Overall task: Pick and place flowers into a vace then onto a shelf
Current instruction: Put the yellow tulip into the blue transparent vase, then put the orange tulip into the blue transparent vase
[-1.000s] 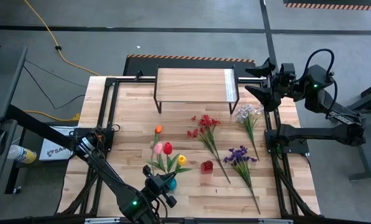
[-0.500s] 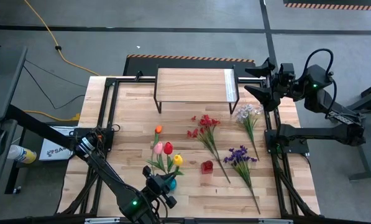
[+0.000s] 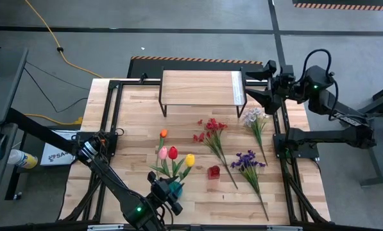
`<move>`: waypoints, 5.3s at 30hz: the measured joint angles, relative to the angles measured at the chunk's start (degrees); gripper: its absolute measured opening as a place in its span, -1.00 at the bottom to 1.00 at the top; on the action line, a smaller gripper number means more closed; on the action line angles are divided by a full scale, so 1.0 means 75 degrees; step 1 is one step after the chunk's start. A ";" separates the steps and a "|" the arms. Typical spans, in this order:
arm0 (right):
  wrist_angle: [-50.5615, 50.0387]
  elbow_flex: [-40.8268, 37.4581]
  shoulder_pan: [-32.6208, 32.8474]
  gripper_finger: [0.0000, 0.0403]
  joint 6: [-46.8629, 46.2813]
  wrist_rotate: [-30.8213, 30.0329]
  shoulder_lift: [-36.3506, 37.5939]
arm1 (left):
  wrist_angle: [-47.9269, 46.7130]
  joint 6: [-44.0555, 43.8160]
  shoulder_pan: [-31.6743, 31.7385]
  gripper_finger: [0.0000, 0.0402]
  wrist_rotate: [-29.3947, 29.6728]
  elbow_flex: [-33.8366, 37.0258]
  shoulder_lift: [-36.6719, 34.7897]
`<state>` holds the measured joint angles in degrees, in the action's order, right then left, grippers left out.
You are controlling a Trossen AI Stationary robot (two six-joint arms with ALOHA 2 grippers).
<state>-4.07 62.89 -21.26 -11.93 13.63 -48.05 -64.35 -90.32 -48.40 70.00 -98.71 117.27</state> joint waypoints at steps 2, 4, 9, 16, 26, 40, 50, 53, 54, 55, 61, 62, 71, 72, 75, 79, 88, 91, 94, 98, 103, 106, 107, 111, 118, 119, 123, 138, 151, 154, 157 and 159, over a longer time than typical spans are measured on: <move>0.0000 -0.0002 0.0001 0.76 0.0032 0.0000 0.0000 | -0.0029 0.0004 0.0000 0.07 -0.0013 -0.0085 -0.0029; 0.0005 -0.0003 -0.0002 0.76 0.0051 0.0003 0.0003 | -0.0020 0.0147 0.0000 0.12 -0.0003 -0.0267 -0.0047; 0.0005 -0.0002 0.0001 0.76 0.0054 0.0004 0.0003 | -0.0018 0.1139 0.0000 0.19 -0.0379 -0.0971 -0.0047; 0.0005 0.0000 -0.0001 0.76 0.0057 0.0003 0.0003 | -0.0010 0.1614 -0.0053 0.22 -0.2046 -0.2142 -0.0047; 0.0005 0.0000 -0.0001 0.76 0.0077 0.0003 0.0003 | -0.0160 0.0361 -0.0815 0.18 -0.2523 -0.2682 -0.0055; 0.0005 0.0000 0.0001 0.76 0.0074 0.0006 0.0009 | -0.1962 -0.4647 -0.0968 0.18 -0.4982 -0.0528 -0.0040; 0.0005 -0.0003 -0.0002 0.76 0.0238 0.0006 0.0012 | -0.3418 -0.6895 -0.0753 0.18 -0.5319 0.1212 -0.0044; 0.0005 0.0000 -0.0002 0.76 0.0255 0.0006 0.0012 | -0.3068 -0.6988 -0.0568 0.18 -0.5241 0.1715 -0.0064; 0.0005 0.0000 -0.0005 0.76 0.0258 0.0004 0.0012 | -0.2928 -0.6991 -0.0495 0.18 -0.5220 0.1853 -0.0080; 0.0005 0.0000 -0.0005 0.76 0.0258 0.0004 0.0012 | -0.2752 -0.6994 -0.0414 0.18 -0.5221 0.1973 -0.0090; 0.0005 -0.0003 -0.0005 0.76 0.0423 -0.0023 0.0012 | -0.1802 -0.7009 -0.0076 0.18 -0.5138 0.2713 -0.0117; 0.0008 0.0000 -0.0005 0.76 0.0452 -0.0023 0.0012 | -0.1581 -0.7018 -0.0047 0.18 -0.5103 0.2873 -0.0166; 0.0006 0.0000 -0.0002 0.76 0.0459 -0.0023 0.0012 | 0.0088 -0.7011 0.0014 0.18 -0.4785 0.4712 -0.1406; 0.0005 -0.0001 -0.0002 0.76 0.0459 -0.0023 0.0012 | 0.0295 -0.7011 0.0050 0.18 -0.4759 0.4926 -0.1562; 0.0007 -0.0001 -0.0002 0.76 0.0459 -0.0023 0.0012 | 0.1016 -0.6910 0.0145 0.18 -0.4708 0.5535 -0.1980; 0.0005 0.0000 -0.0002 0.76 0.0459 -0.0023 0.0012 | 0.1780 -0.6724 0.0347 0.18 -0.4474 0.6039 -0.2458; 0.0005 -0.0001 -0.0002 0.76 0.0462 -0.0023 0.0012 | 0.2283 -0.5464 0.1141 0.18 -0.4844 0.6187 -0.2833; 0.0003 -0.0003 -0.0002 0.76 0.0462 -0.0023 0.0012 | 0.2598 -0.4847 0.1499 0.18 -0.5135 0.6186 -0.2832; 0.0002 0.0000 -0.0002 0.76 0.0462 -0.0023 0.0012 | 0.2939 -0.4159 0.1802 0.18 -0.5176 0.6181 -0.2830; 0.0002 -0.0003 -0.0002 0.76 0.0450 -0.0023 0.0012 | 0.2879 -0.4019 0.2072 0.18 -0.5407 0.6271 -0.2830; -0.0001 0.0000 -0.0002 0.76 0.0447 0.0023 0.0017 | 0.3437 -0.4003 0.2274 0.18 -0.5800 0.6773 -0.2866; -0.0002 -0.0002 0.0001 0.76 0.0435 0.0035 0.0017 | 0.3882 -0.3960 0.2294 0.18 -0.5778 0.7067 -0.2889; -0.0004 -0.0002 0.0001 0.76 0.0435 0.0036 0.0017 | 0.3949 -0.3960 0.2292 0.18 -0.5759 0.7115 -0.2891; -0.0001 0.0000 0.0001 0.76 0.0435 0.0035 0.0017 | 0.4008 -0.3960 0.2294 0.18 -0.5750 0.7141 -0.2891; 0.0000 0.0000 0.0001 0.76 0.0438 0.0035 0.0017 | 0.3956 -0.3949 0.2302 0.18 -0.5894 0.7145 -0.2923; -0.0001 0.0000 0.0001 0.76 0.0435 0.0035 0.0017 | 0.3950 -0.3949 0.2302 0.18 -0.5910 0.7145 -0.2923; 0.0000 -0.0002 0.0001 0.76 0.0435 0.0035 0.0017 | 0.3933 -0.3940 0.2305 0.18 -0.5955 0.7145 -0.2915; -0.0001 -0.0003 0.0001 0.76 0.0393 0.0035 0.0017 | 0.3825 -0.3926 0.2317 0.18 -0.6295 0.7145 -0.2911; -0.0001 -0.0001 0.0001 0.76 0.0371 0.0035 0.0017 | 0.3616 -0.3937 0.2308 -0.53 -0.6428 0.7178 -0.2903; -0.0001 0.0000 0.0001 0.76 0.0371 0.0035 0.0017 | 0.3590 -0.3961 0.2305 -0.77 -0.6456 0.7183 -0.2903; -0.0001 -0.0001 0.0001 0.76 0.0371 0.0035 0.0017 | 0.3618 -0.3961 0.2305 -0.90 -0.6453 0.7183 -0.2903; -0.0001 -0.0003 0.0001 0.76 0.0371 0.0035 0.0017 | 0.3621 -0.3960 0.2305 -0.90 -0.6452 0.7180 -0.2903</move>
<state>-4.08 62.87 -21.26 -9.15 13.89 -47.92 -37.19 -120.03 -31.11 21.61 -44.86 95.50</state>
